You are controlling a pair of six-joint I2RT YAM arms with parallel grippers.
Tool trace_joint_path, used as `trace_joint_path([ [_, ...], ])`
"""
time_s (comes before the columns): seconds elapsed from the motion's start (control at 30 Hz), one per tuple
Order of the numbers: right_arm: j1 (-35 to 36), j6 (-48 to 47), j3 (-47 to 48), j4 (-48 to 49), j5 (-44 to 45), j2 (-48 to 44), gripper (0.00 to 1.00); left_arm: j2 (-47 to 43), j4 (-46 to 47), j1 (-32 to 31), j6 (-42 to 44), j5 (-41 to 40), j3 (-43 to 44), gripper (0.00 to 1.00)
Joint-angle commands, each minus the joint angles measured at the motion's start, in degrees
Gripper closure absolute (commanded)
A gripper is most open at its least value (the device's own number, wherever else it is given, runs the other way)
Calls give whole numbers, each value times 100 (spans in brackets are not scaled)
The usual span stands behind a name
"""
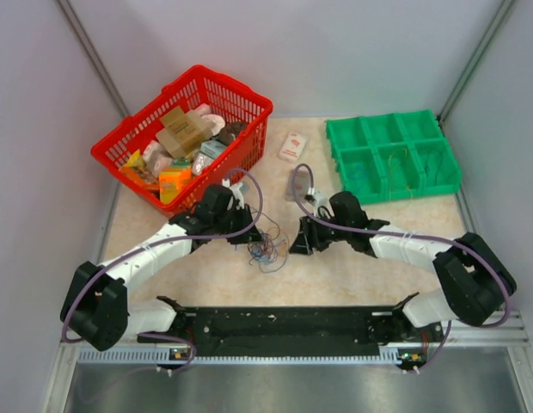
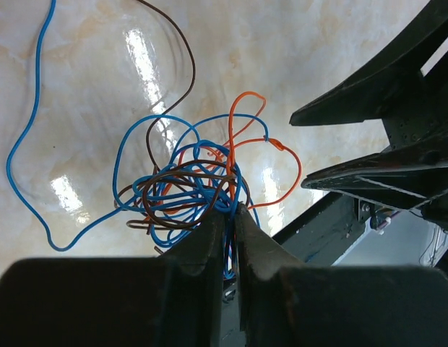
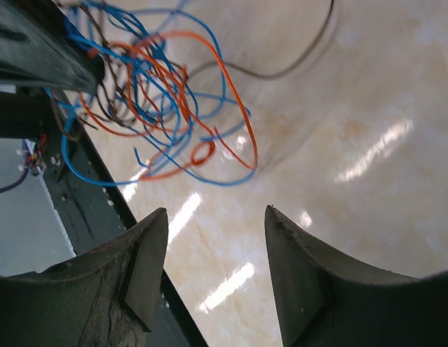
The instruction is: Untangle the cables
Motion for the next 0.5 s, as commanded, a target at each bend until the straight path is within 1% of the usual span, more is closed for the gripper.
trace_joint_path([
  [0.0, -15, 0, 344, 1505, -419, 135, 44, -192, -164, 2, 30, 190, 61, 87],
  [0.17, -15, -291, 942, 1434, -384, 592, 42, -112, -339, 11, 241, 401, 193, 87],
  [0.27, 3, -510, 1302, 1286, -692, 1118, 43, -130, -340, 2, 312, 507, 237, 87],
  [0.37, 73, -616, 1304, 1355, -920, 1401, 46, -121, -349, 2, 364, 612, 299, 87],
  [0.47, 230, -598, 1128, 1681, -1088, 1375, 47, -174, -340, 2, 373, 674, 290, 86],
])
